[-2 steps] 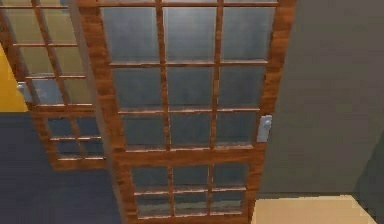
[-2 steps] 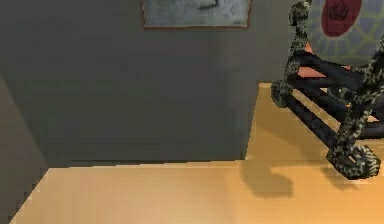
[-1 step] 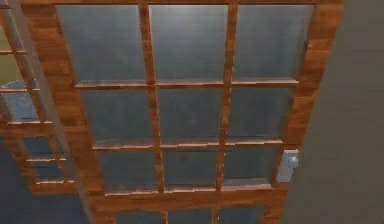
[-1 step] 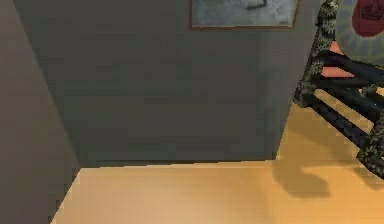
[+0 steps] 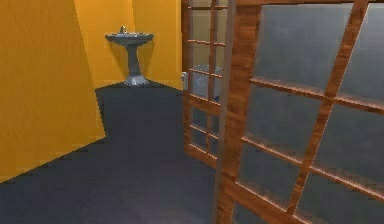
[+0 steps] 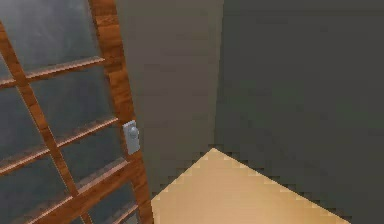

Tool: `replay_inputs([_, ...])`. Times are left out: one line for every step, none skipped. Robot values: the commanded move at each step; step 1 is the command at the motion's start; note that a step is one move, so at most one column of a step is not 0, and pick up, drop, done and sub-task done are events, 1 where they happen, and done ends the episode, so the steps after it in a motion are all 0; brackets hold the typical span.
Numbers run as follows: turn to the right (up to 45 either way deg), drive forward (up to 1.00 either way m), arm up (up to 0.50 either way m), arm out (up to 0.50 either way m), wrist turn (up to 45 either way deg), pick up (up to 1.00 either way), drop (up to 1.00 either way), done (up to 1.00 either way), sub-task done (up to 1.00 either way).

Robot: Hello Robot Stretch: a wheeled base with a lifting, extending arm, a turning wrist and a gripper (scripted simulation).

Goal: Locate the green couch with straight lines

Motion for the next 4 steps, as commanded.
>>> replay_inputs([-3.0, 0.0, 0.0, 0.0, 0.0, 0.0, 0.0, 0.0, 0.0])
replay_inputs([45.0, 0.0, 0.0, 0.0, 0.0, 0.0, 0.0, 0.0, 0.0])
replay_inputs([45.0, 0.0, 0.0, 0.0, 0.0, 0.0, 0.0, 0.0, 0.0])
replay_inputs([45.0, 0.0, 0.0, 0.0, 0.0, 0.0, 0.0, 0.0, 0.0])
